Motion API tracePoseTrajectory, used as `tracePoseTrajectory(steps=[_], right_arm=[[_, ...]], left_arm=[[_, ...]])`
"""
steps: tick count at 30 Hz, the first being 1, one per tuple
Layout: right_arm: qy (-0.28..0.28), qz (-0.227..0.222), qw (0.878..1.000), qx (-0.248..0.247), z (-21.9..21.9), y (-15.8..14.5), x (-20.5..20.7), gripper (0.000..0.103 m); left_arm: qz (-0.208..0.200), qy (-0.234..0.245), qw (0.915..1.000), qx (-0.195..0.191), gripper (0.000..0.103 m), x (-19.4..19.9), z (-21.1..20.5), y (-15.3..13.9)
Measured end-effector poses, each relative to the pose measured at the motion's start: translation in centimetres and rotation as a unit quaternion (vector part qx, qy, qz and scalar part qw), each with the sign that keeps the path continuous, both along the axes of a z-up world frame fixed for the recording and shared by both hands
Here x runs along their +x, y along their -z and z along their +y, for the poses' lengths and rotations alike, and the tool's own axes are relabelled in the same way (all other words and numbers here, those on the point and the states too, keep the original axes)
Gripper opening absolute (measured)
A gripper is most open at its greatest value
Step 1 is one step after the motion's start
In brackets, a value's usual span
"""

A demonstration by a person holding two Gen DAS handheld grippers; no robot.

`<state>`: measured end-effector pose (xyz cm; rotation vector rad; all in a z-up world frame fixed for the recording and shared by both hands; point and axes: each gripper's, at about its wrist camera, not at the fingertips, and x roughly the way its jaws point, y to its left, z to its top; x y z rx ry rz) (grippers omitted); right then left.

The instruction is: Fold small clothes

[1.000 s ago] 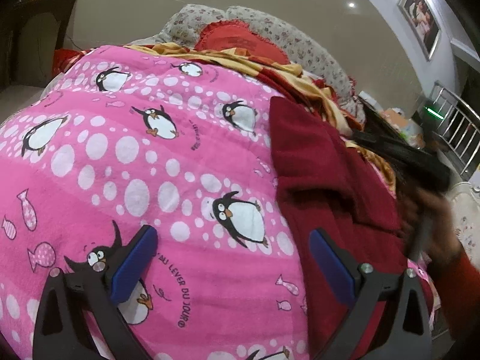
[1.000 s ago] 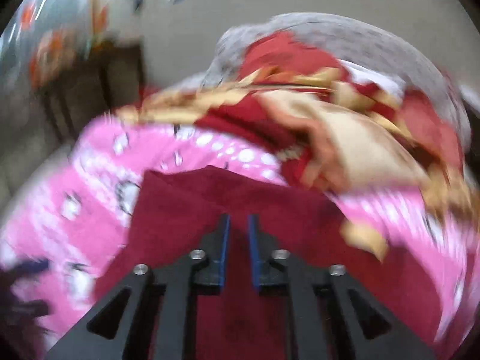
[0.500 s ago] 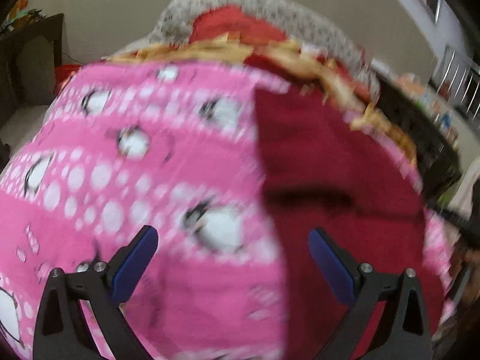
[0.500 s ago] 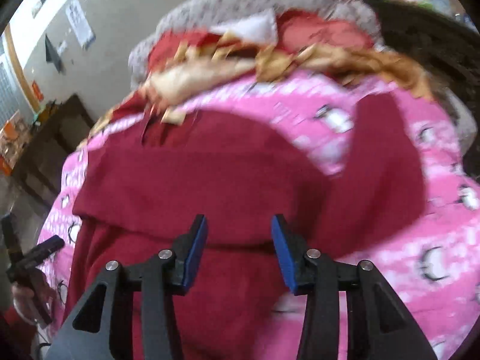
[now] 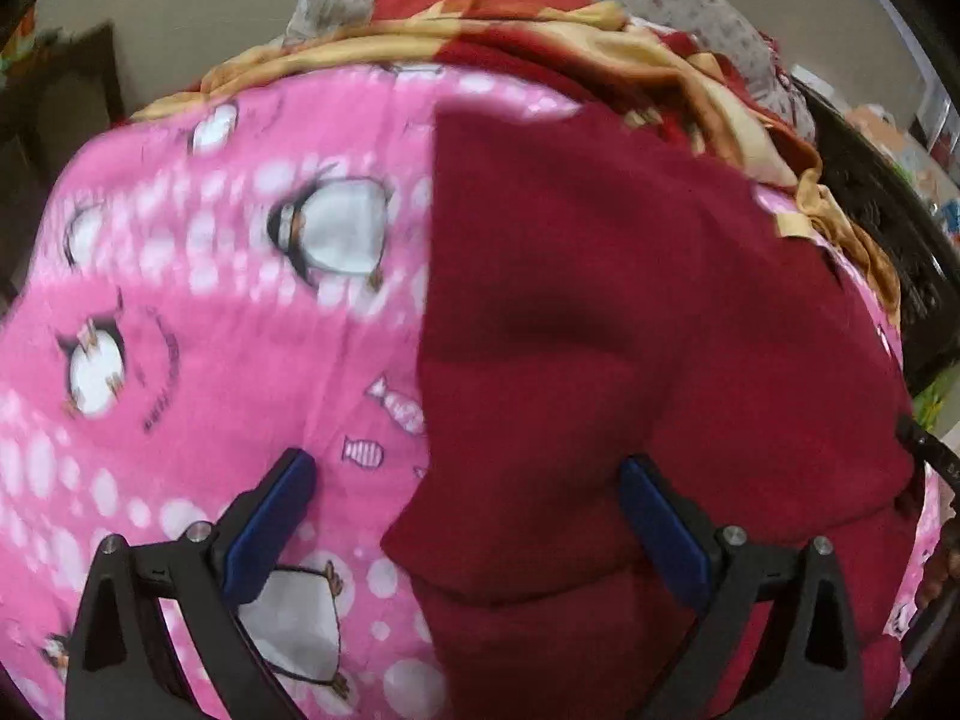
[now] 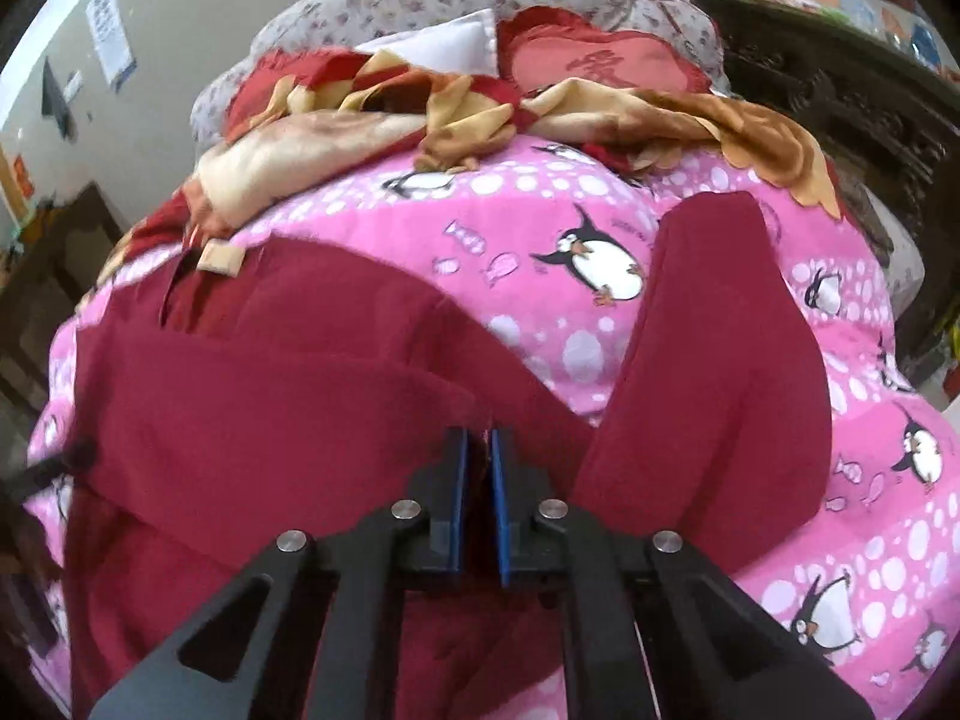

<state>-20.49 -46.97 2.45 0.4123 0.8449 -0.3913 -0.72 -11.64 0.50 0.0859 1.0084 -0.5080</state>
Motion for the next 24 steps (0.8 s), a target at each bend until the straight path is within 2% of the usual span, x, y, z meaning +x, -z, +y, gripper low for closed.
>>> tracePoseTrajectory(steps=[3,7,9,10,11,13,16,21,24], right_arm=[[-0.003,-0.005,1.0,-0.017,0.4,-0.4,-0.3,0.018],[-0.028,0.026,0.998,-0.059,1.5,0.4,0.3,0.022],[-0.023,0.014,0.999,-0.031,1.1,-0.5,-0.5,0.023],[-0.017,-0.004,1.0,-0.012,0.7,-1.1,-1.3,0.027],[-0.012,-0.015,1.0,-0.004,0.5,-1.6,-1.9,0.035],[-0.002,-0.023,1.0,-0.015,0.2,-2.6,-3.4,0.045],[0.003,-0.021,0.999,-0.032,0.2,-3.4,-5.0,0.046],[-0.002,-0.039,0.999,0.003,1.6,-3.5,-5.8,0.046],[-0.01,-0.036,0.999,0.009,2.8,-2.9,-5.0,0.046]], left_arm=[[-0.024,0.006,0.9995,0.022,0.103,-0.8,-0.5,0.1],[-0.036,-0.001,0.9991,0.024,0.103,-1.1,-0.7,0.5],[-0.038,-0.002,0.9991,0.018,0.103,-1.2,-0.4,0.5],[-0.039,-0.002,0.9991,0.017,0.103,-1.4,-0.4,0.6],[-0.041,-0.002,0.999,0.016,0.103,-1.6,-0.4,0.7],[-0.043,-0.002,0.999,0.016,0.103,-1.6,-0.5,0.6],[-0.044,-0.002,0.999,0.012,0.103,-1.5,-0.5,0.6],[-0.045,-0.002,0.9989,0.012,0.103,-1.6,-0.4,0.6],[-0.045,-0.002,0.9989,0.01,0.103,-1.6,-0.3,0.6]])
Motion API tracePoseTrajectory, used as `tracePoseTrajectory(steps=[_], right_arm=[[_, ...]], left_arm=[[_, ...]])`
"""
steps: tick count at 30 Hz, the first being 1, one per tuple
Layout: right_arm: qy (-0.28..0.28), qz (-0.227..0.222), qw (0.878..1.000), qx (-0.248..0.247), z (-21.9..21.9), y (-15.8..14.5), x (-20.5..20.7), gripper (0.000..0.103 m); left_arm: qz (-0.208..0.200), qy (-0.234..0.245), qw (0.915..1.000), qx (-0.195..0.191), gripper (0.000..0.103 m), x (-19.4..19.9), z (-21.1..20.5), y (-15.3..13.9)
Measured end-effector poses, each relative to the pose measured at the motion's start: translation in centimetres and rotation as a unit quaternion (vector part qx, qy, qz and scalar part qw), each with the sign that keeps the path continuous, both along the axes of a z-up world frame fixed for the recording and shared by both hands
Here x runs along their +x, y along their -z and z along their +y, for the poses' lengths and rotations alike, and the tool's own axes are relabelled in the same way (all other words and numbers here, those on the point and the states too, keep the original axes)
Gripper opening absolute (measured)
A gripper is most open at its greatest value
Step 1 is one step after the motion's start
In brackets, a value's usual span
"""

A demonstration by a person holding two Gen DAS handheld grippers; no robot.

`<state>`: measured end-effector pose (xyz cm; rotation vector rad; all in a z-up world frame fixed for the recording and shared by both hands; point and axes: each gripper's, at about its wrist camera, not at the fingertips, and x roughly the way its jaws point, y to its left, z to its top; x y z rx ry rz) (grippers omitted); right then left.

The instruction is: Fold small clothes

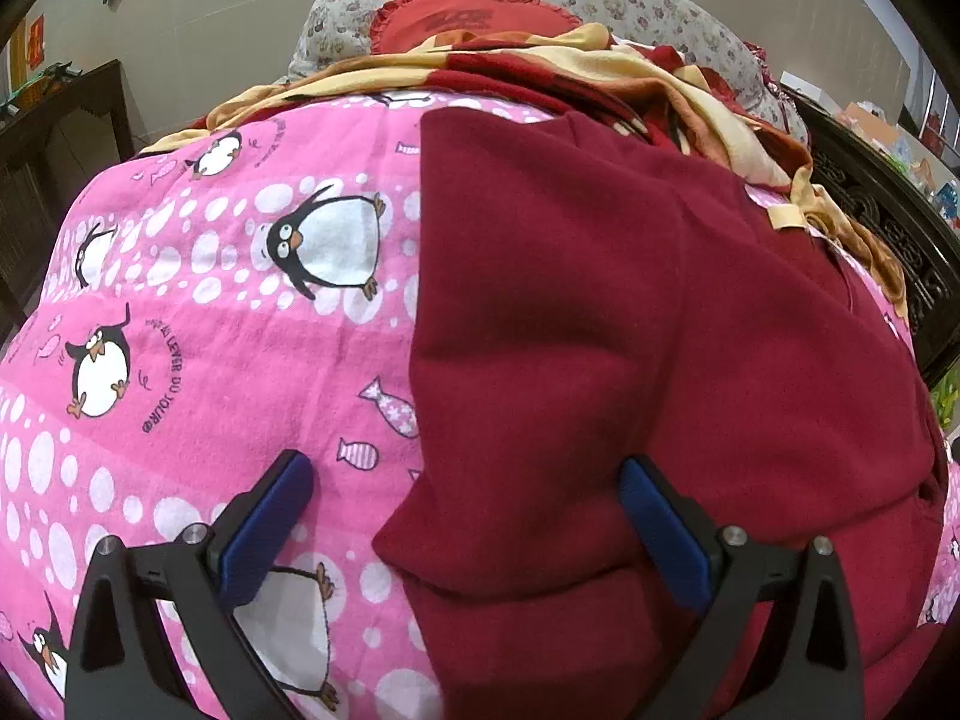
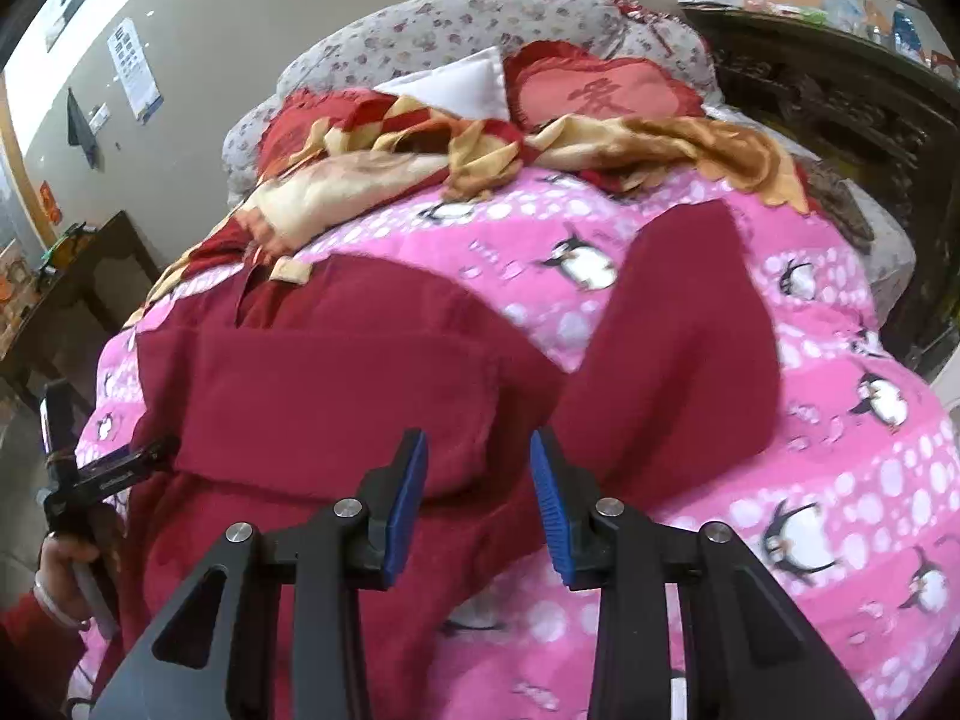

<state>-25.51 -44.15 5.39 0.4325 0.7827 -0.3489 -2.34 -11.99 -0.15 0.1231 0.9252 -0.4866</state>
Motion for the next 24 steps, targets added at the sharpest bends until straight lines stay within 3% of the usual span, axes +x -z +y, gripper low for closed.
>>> tracePoseTrajectory(steps=[5,9,13,15,18,24], right_arm=[[-0.01,0.004,1.0,0.013,1.0,1.3,2.4,0.046],[-0.016,0.046,0.999,0.001,1.3,3.4,4.3,0.046],[-0.033,0.03,0.999,-0.001,0.7,1.4,3.3,0.046],[-0.007,0.007,1.0,-0.029,-1.0,-0.4,2.1,0.047],[0.049,0.022,0.997,-0.061,-5.2,-1.8,1.6,0.054],[0.116,0.043,0.992,0.009,-13.9,-0.6,4.0,0.054]], left_arm=[[-0.002,-0.001,1.0,-0.001,0.103,-0.1,0.0,0.0],[-0.001,0.0,1.0,-0.003,0.103,-0.2,0.1,-0.2],[-0.008,0.0,0.9999,-0.007,0.103,-0.7,1.2,-1.5],[-0.031,-0.003,0.9995,-0.005,0.103,-1.4,1.7,-2.7],[-0.043,0.0,0.999,-0.014,0.103,-2.1,2.0,-4.3],[-0.058,0.008,0.9979,-0.028,0.103,-2.8,1.1,-6.8]])
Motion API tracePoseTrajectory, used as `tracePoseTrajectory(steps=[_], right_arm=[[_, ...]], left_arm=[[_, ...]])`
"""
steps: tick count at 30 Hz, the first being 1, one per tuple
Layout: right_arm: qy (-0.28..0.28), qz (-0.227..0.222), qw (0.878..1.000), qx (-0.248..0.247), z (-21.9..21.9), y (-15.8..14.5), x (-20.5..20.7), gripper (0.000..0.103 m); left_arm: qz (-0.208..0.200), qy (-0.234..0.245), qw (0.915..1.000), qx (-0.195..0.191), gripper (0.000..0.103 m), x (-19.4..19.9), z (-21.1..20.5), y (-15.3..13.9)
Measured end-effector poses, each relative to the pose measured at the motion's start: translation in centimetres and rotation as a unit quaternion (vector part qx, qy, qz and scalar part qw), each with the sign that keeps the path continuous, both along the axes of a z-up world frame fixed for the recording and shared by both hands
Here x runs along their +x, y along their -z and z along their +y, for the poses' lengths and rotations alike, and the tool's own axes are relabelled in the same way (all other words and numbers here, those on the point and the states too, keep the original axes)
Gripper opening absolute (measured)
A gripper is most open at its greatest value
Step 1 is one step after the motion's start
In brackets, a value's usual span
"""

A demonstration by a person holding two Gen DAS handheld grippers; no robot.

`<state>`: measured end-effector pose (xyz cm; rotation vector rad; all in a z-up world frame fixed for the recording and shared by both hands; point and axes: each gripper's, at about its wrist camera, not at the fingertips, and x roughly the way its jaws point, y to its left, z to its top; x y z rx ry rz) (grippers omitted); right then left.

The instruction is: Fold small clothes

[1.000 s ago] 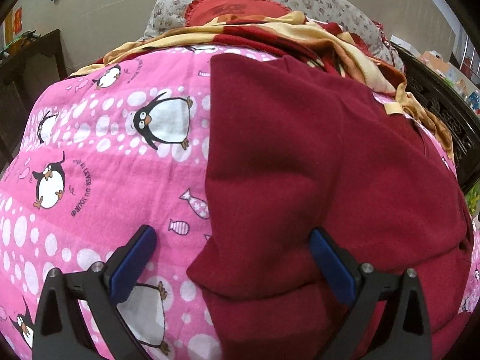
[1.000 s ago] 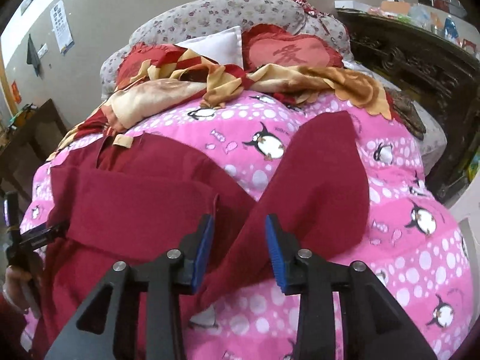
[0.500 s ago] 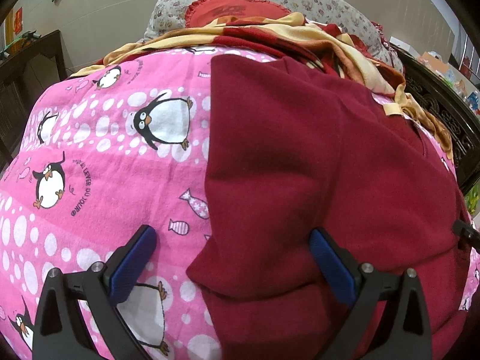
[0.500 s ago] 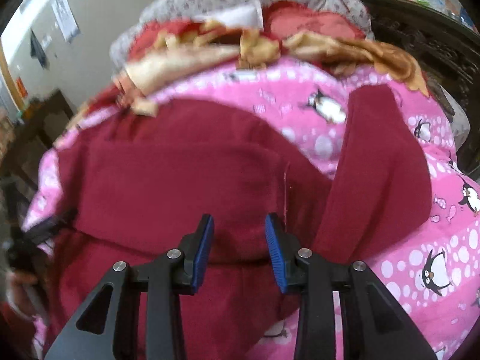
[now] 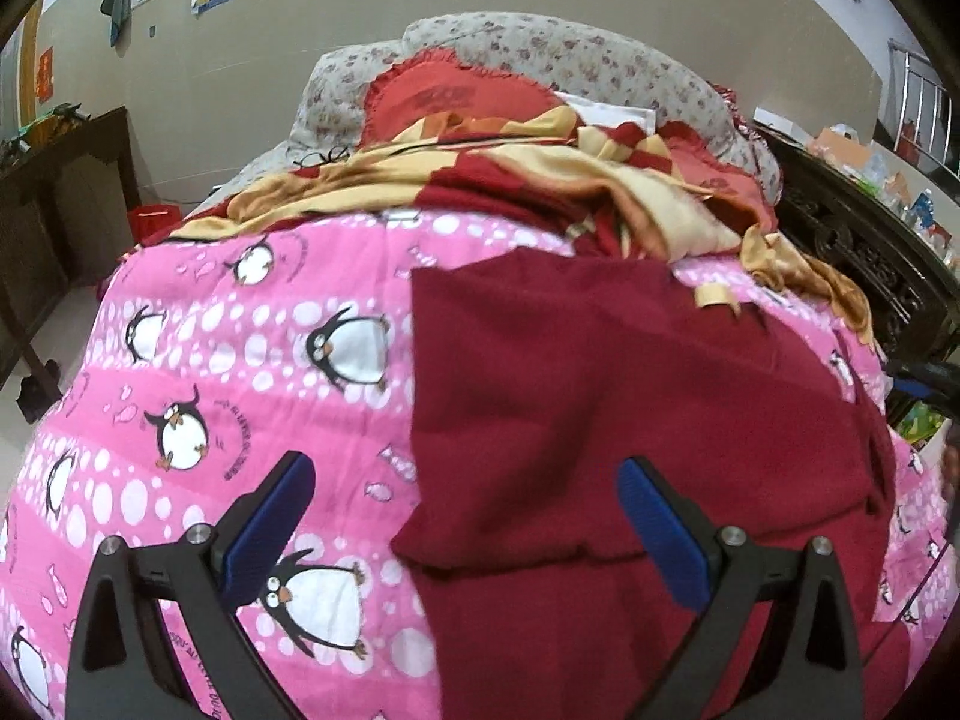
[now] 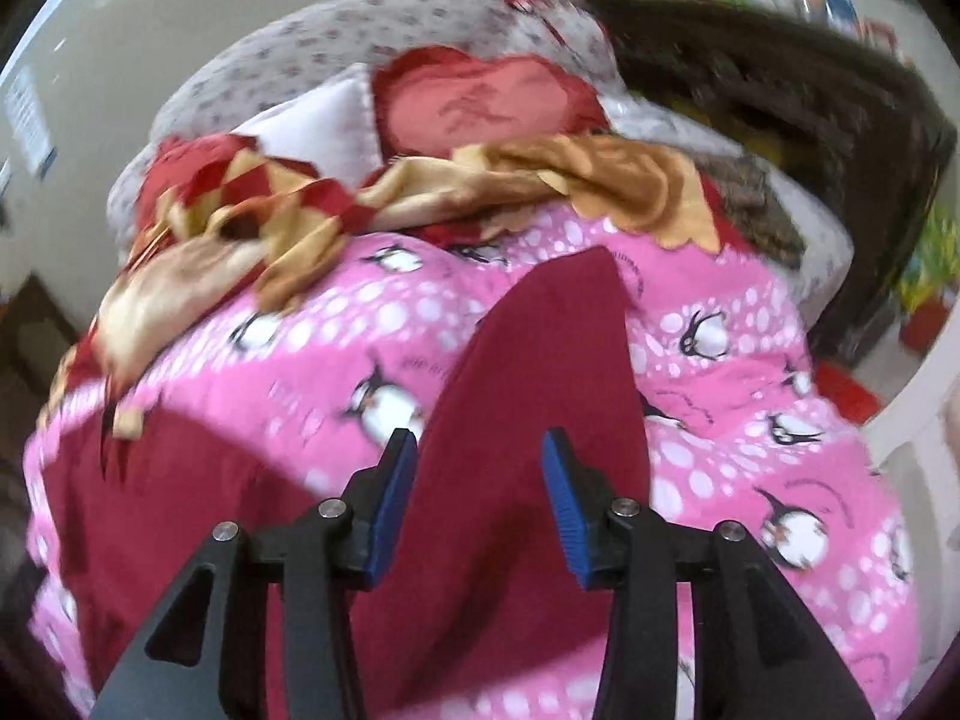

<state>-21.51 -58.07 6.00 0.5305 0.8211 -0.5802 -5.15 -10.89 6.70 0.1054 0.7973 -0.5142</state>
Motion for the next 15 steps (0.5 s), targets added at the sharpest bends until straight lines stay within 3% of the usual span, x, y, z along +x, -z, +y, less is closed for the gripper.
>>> tracePoseTrajectory(steps=[6,10,12,14,15], right_arm=[[-0.017,0.011,0.998,0.058,-2.8,3.2,4.3,0.054],[-0.031,0.03,0.997,0.068,-3.1,5.3,5.4,0.054],[-0.033,0.014,0.997,0.067,-3.3,5.5,4.9,0.044],[-0.033,-0.004,0.997,0.074,-3.5,5.5,4.0,0.024],[-0.03,-0.011,0.997,0.075,-3.6,5.4,3.3,0.024]], left_arm=[[0.014,0.018,0.9997,0.009,0.103,-0.5,-1.7,-0.1],[0.015,0.021,0.9995,0.016,0.103,-0.6,-2.2,0.2],[0.022,0.019,0.9994,0.016,0.103,-0.5,-2.2,0.5],[0.03,0.017,0.9993,0.015,0.103,-0.4,-2.1,0.8],[0.034,0.016,0.9992,0.015,0.103,-0.4,-2.1,0.8]])
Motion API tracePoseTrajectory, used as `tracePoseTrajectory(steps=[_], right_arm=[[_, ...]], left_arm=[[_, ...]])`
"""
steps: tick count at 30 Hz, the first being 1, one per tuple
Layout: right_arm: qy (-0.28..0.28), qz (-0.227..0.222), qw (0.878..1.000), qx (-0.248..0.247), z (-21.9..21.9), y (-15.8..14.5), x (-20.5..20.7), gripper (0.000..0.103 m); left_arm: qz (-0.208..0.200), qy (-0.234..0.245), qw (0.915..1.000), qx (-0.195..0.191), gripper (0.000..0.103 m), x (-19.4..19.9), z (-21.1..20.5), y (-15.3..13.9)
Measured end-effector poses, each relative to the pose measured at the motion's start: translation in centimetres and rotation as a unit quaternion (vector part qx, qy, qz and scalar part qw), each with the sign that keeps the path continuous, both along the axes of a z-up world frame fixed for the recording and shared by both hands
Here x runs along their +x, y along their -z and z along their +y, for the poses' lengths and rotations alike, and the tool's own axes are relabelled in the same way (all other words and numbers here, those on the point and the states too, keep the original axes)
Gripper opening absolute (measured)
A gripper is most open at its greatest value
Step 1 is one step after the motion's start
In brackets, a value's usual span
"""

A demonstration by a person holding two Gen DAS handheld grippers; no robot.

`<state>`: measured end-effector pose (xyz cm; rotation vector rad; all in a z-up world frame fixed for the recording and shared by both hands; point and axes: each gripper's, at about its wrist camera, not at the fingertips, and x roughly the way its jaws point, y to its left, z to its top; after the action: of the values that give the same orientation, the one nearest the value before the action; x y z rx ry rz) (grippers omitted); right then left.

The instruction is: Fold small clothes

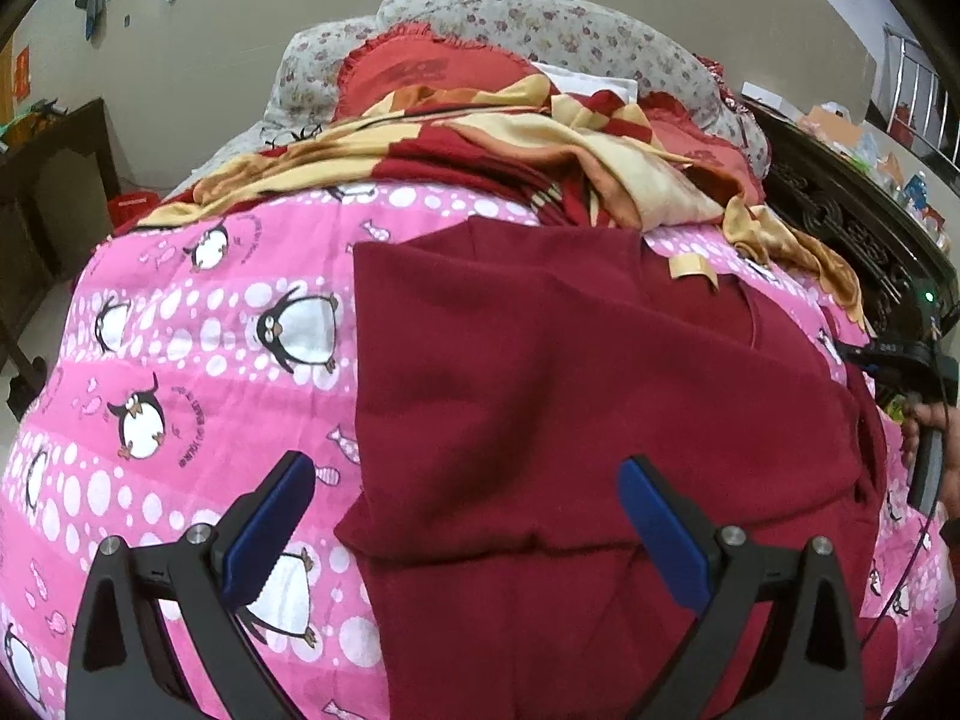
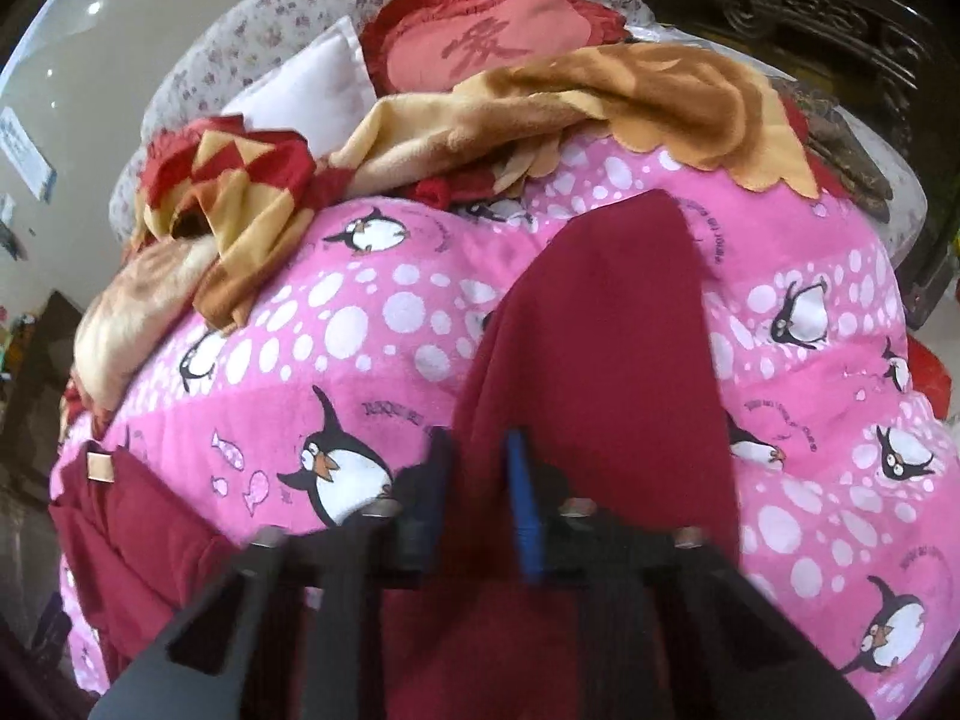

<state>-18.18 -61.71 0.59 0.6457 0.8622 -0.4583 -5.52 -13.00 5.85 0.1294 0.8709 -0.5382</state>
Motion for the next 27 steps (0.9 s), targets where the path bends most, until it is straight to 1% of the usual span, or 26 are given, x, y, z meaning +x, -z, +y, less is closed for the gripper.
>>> tracePoseTrajectory(steps=[3,6,9,13,15,17,18,20,22,25,27], right_arm=[[0.01,-0.022,1.0,0.007,-0.4,-0.8,-1.5,0.022],[0.013,-0.07,0.997,0.016,-0.4,-2.9,-3.7,0.022],[0.005,-0.101,0.995,0.015,0.3,-5.3,-5.1,0.022],[-0.041,-0.148,0.988,-0.007,3.4,-9.9,-6.1,0.022],[-0.076,-0.185,0.98,-0.014,5.8,-12.5,-6.4,0.022],[-0.104,-0.206,0.973,-0.015,7.9,-14.1,-6.4,0.022],[-0.127,-0.218,0.968,-0.012,9.6,-14.8,-6.1,0.022],[-0.163,-0.224,0.961,0.0,12.2,-14.9,-5.6,0.022],[-0.201,-0.218,0.955,0.01,14.9,-14.2,-4.9,0.022],[-0.248,-0.186,0.951,0.016,18.7,-11.3,-3.7,0.022],[-0.272,-0.144,0.951,0.031,20.8,-7.9,-2.7,0.022]], left_arm=[[0.007,-0.003,0.9999,-0.008,0.103,-0.3,0.2,0.0],[0.003,-0.003,0.9999,-0.012,0.103,-0.7,0.5,-0.4],[-0.001,-0.003,0.9999,-0.014,0.103,-1.1,0.7,-0.9],[-0.01,-0.006,0.9996,-0.026,0.103,-1.6,1.4,-2.0],[-0.014,-0.008,0.9995,-0.028,0.103,-1.7,1.7,-2.4],[-0.015,-0.01,0.9994,-0.03,0.103,-1.8,2.0,-2.7],[-0.015,-0.011,0.9994,-0.03,0.103,-1.9,2.1,-2.8],[-0.015,-0.014,0.9993,-0.031,0.103,-2.0,2.4,-2.8],[-0.013,-0.017,0.9993,-0.029,0.103,-2.2,2.7,-2.7],[-0.009,-0.02,0.9994,-0.027,0.103,-2.4,2.8,-2.4],[0.001,-0.019,0.9994,-0.028,0.103,-2.5,2.8,-2.1]])
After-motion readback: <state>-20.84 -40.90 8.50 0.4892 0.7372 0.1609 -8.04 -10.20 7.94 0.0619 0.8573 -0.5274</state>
